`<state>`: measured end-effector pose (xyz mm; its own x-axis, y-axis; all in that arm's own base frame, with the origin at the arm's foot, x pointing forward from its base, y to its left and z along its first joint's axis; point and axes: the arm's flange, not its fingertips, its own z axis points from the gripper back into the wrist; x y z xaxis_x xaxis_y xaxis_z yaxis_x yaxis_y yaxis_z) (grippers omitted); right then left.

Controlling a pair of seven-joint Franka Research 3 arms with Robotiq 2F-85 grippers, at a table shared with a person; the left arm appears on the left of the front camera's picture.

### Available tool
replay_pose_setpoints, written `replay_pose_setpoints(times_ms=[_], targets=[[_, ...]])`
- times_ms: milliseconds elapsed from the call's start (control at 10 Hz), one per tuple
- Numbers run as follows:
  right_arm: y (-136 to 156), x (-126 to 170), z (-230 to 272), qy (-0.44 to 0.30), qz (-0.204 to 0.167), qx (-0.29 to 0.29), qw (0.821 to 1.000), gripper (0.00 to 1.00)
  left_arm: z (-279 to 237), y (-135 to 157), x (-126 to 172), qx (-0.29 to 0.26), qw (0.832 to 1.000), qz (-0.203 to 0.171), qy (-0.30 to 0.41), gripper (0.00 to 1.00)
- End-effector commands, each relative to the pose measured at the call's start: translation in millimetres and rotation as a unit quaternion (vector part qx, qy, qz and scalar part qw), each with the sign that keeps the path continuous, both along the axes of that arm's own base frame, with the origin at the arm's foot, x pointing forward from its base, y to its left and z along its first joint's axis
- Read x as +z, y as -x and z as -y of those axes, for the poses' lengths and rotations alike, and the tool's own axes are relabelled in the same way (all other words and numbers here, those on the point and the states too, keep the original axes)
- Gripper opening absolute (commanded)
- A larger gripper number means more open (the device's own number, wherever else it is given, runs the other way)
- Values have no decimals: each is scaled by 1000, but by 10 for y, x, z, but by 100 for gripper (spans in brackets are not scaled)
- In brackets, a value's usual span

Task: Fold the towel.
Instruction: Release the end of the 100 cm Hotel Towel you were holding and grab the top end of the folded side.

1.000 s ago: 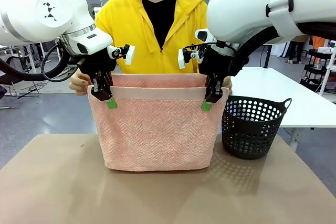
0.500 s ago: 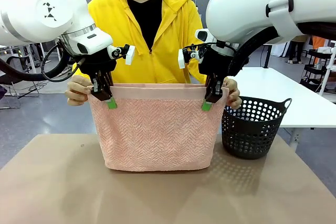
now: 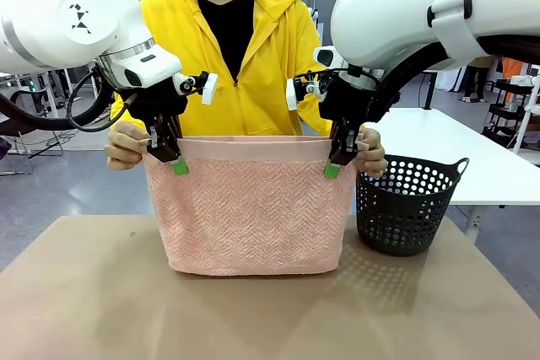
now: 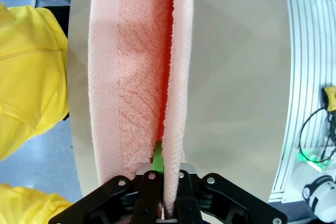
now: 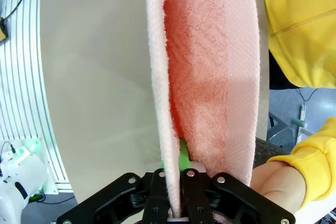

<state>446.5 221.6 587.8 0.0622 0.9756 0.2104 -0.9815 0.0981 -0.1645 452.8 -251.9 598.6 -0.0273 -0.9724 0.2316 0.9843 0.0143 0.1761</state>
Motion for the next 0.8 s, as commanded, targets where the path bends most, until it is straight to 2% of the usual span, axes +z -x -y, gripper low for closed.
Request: replay_pose_setpoints(times_ms=[0,300,400,500,600,700], targets=[[-13,4,15,1,2,-1,1000,0,-9,-21,13,-1,1000,1,0,0],[0,0,0,0,0,0,1000,3,0,0,0,0,1000,0,0,3],[9,8,0,-6,6,-4,1000,27,-12,7,9,3,1000,3,2,36],[19,7,-4,-3,9,-3,1000,36,-21,15,16,1,1000,4,4,37],[39,16,-9,-4,9,-2,1000,61,-27,28,44,3,1000,6,2,70],[93,87,-9,-9,14,-4,1000,69,-41,79,148,3,1000,10,5,39]])
